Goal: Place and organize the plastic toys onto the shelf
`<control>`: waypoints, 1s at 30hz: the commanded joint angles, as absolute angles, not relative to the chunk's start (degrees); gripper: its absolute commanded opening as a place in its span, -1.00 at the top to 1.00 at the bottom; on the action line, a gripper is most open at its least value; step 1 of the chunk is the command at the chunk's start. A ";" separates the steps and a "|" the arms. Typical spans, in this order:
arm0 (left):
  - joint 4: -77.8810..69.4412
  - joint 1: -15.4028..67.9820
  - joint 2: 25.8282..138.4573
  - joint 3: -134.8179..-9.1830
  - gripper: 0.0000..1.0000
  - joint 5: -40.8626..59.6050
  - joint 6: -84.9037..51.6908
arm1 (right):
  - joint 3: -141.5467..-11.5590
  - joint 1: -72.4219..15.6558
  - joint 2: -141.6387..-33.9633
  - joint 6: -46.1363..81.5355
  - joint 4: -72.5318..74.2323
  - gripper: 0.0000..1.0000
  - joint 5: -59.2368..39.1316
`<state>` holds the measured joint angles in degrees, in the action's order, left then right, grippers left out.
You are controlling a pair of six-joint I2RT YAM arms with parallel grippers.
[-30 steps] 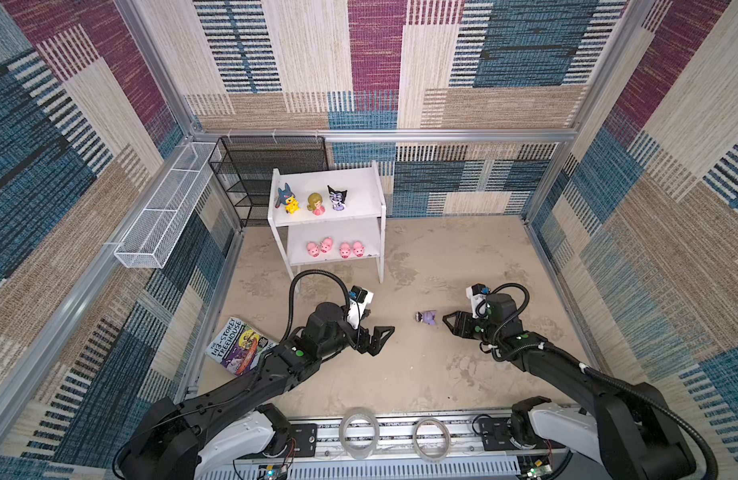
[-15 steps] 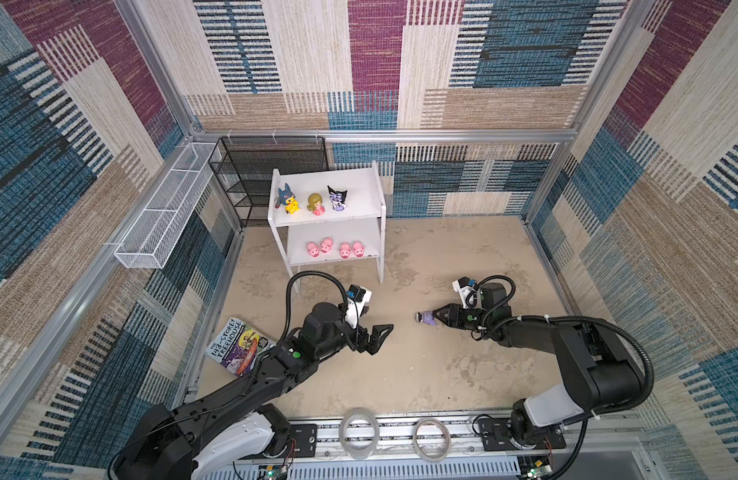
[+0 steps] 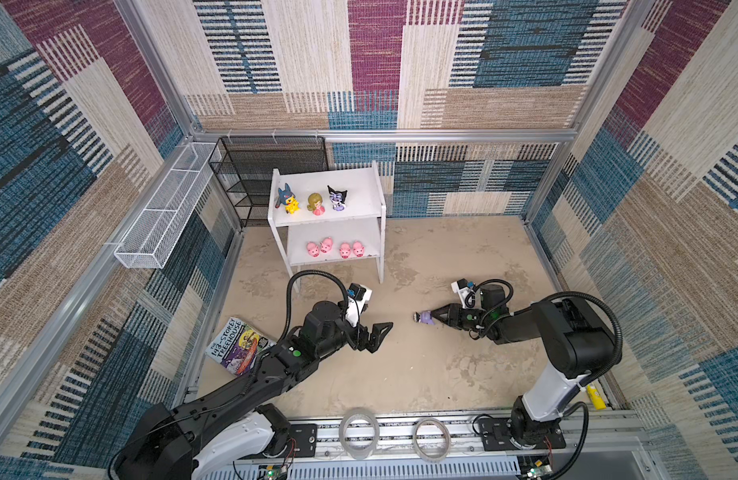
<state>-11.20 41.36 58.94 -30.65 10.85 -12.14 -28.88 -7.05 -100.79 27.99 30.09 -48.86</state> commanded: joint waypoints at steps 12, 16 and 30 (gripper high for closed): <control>-9.82 41.33 59.90 -32.52 -0.98 10.02 -10.12 | -31.39 -5.27 -108.20 35.91 43.65 0.38 -56.98; -9.45 41.37 60.03 -32.87 -0.98 9.84 -9.93 | -32.36 -5.32 -109.76 36.74 44.30 0.42 -57.91; -9.49 41.36 59.52 -32.78 -0.98 9.76 -9.67 | -34.97 -7.00 -109.80 31.52 34.39 0.53 -56.05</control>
